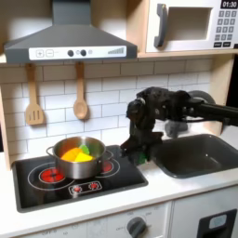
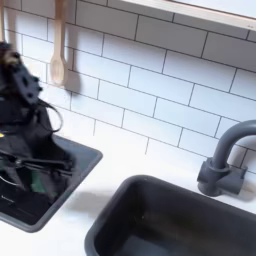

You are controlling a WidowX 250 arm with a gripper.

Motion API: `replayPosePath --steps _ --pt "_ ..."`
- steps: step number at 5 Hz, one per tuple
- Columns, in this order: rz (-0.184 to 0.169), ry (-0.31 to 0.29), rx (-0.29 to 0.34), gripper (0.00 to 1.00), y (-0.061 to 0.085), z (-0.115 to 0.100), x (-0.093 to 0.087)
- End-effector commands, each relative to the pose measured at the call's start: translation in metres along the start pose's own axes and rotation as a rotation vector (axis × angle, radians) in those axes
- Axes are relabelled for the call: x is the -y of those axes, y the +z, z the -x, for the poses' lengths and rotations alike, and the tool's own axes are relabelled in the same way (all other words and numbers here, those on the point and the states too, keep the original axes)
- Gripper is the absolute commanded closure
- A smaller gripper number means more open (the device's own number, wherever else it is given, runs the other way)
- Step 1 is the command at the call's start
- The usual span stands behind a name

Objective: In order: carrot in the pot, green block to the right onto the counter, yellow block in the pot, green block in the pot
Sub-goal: 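Put the green block in the pot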

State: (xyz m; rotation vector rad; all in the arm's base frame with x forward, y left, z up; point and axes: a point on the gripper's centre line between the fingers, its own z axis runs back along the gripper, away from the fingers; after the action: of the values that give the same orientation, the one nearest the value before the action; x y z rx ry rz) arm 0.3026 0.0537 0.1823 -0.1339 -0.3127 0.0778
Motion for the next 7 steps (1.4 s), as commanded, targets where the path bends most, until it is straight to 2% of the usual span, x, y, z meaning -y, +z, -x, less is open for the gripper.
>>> replayPosePath --steps 1,2,3,4,5,6,7 --pt "-0.040 0.049 -0.052 1.00 -0.007 0.034 -0.027" --pt "-0.071 0.035 -0.052 1.00 -0.015 0.033 -0.032" --pt "-0.077 0.028 -0.033 1.00 -0.016 0.027 -0.035" --pt "-0.073 0.019 -0.044 1.00 -0.025 0.024 -0.039" --pt "-0.072 0.006 -0.052 0.00 -0.025 0.019 -0.039" --pt "-0.069 -0.004 -0.034 0.00 -0.017 0.014 -0.034" --pt "-0.069 -0.011 0.004 0.00 0.000 0.011 -0.029"
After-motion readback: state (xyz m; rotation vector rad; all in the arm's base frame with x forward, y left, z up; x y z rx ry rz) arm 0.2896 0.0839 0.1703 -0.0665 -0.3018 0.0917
